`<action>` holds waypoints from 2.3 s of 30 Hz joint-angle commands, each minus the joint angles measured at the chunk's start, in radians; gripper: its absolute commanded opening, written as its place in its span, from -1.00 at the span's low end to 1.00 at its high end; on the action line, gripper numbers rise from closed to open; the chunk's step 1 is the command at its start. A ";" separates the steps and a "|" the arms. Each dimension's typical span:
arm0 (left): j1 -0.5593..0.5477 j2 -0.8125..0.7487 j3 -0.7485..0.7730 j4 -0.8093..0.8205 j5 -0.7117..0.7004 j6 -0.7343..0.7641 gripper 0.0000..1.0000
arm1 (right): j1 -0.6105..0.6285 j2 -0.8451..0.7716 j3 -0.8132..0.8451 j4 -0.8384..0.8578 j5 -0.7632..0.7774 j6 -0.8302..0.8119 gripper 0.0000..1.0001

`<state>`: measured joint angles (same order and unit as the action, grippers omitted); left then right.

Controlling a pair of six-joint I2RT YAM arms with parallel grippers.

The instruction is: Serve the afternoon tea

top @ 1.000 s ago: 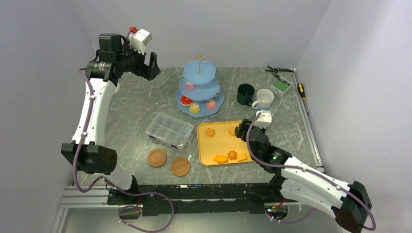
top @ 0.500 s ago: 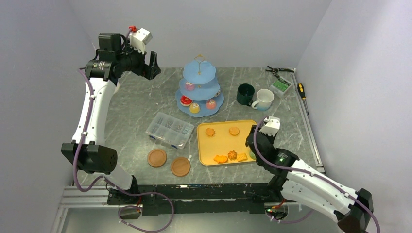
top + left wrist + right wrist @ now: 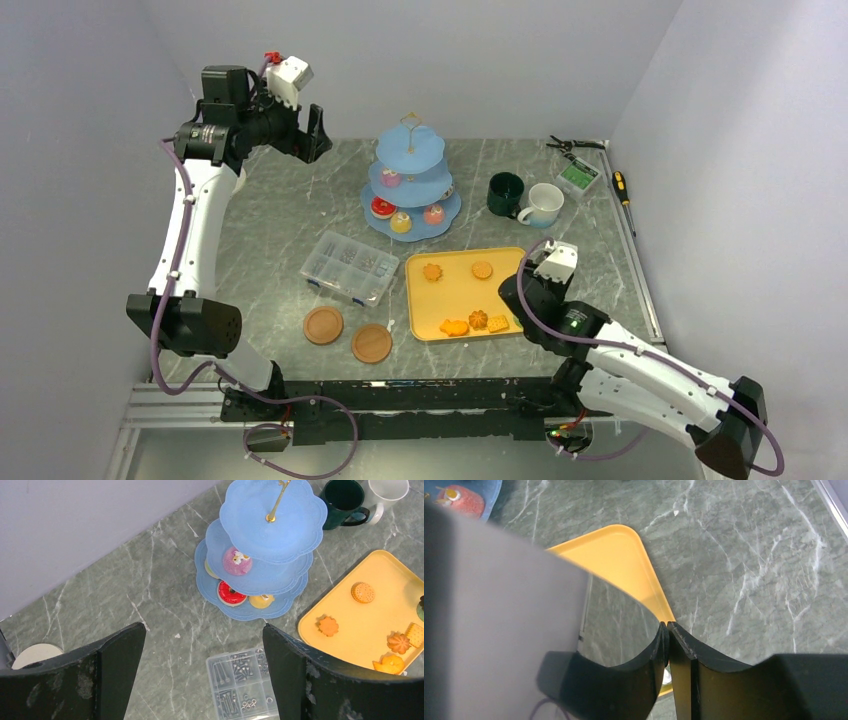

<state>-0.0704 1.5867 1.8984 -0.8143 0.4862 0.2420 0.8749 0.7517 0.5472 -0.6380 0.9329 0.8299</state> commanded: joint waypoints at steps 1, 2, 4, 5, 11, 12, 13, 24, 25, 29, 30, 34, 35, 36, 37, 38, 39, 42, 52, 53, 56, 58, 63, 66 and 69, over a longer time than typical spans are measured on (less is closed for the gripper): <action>0.004 0.007 0.048 0.007 0.040 0.006 0.87 | 0.022 0.015 0.061 -0.086 0.081 0.100 0.13; 0.004 0.009 0.049 0.007 0.045 0.006 0.87 | 0.026 0.019 0.066 -0.099 0.087 0.114 0.14; 0.004 0.015 0.052 0.007 0.053 0.006 0.87 | 0.030 0.029 0.073 -0.125 0.094 0.144 0.14; 0.004 0.018 0.054 0.007 0.057 0.005 0.87 | 0.037 0.034 0.076 -0.138 0.101 0.159 0.15; 0.003 0.033 0.063 0.007 0.076 0.005 0.87 | 0.066 0.038 0.111 -0.247 0.151 0.268 0.17; 0.004 0.034 0.065 0.007 0.079 0.005 0.87 | 0.071 0.029 0.118 -0.260 0.158 0.275 0.17; 0.004 0.035 0.064 0.007 0.082 0.004 0.87 | 0.073 0.020 0.121 -0.262 0.161 0.272 0.17; 0.004 0.018 0.048 0.009 0.084 0.015 0.87 | 0.090 0.027 0.105 -0.290 0.144 0.336 0.13; 0.004 0.018 0.050 0.008 0.085 0.013 0.87 | 0.092 0.030 0.107 -0.294 0.140 0.341 0.13; 0.004 0.018 0.050 0.006 0.090 0.015 0.87 | 0.102 0.050 0.112 -0.340 0.132 0.408 0.13; 0.003 0.016 0.049 0.006 0.091 0.016 0.87 | 0.104 0.056 0.109 -0.343 0.127 0.421 0.13; 0.004 0.015 0.047 0.007 0.086 0.025 0.87 | 0.122 0.091 0.098 -0.350 0.132 0.473 0.14; 0.004 0.015 0.048 0.006 0.085 0.028 0.87 | 0.124 0.102 0.099 -0.355 0.132 0.485 0.15; 0.004 0.014 0.048 0.006 0.085 0.030 0.87 | 0.127 0.114 0.100 -0.356 0.132 0.492 0.15; 0.004 0.012 0.048 0.006 0.085 0.033 0.87 | 0.130 0.125 0.098 -0.356 0.133 0.501 0.16; 0.004 0.011 0.047 0.006 0.083 0.036 0.87 | 0.132 0.136 0.096 -0.357 0.134 0.517 0.17; 0.004 0.009 0.047 0.006 0.082 0.039 0.87 | 0.135 0.146 0.093 -0.358 0.136 0.524 0.17; 0.006 0.006 0.048 0.003 0.082 0.051 0.87 | 0.142 0.167 0.099 -0.385 0.142 0.566 0.19; 0.010 0.004 0.050 0.007 0.083 0.052 0.87 | 0.147 0.203 0.078 -0.338 0.142 0.547 0.15; 0.011 0.004 0.050 0.007 0.082 0.052 0.87 | 0.146 0.203 0.081 -0.331 0.145 0.537 0.12; 0.012 0.004 0.051 0.009 0.083 0.051 0.87 | 0.147 0.197 0.083 -0.281 0.159 0.479 -0.02; 0.013 0.003 0.051 0.009 0.081 0.051 0.87 | 0.147 0.190 0.082 -0.227 0.182 0.416 -0.11; 0.016 0.000 0.050 0.010 0.071 0.051 0.87 | 0.155 0.141 0.063 0.100 0.218 0.069 -0.18; 0.022 0.001 0.040 0.014 0.068 0.034 0.87 | 0.157 0.101 0.010 0.449 0.168 -0.232 -0.18; 0.030 0.012 0.041 0.005 0.069 0.015 0.87 | 0.148 0.125 -0.040 0.837 0.070 -0.517 -0.15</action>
<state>-0.0532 1.6276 1.9190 -0.8204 0.5514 0.2722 1.0252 0.8684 0.5484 -0.3893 1.0702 0.7670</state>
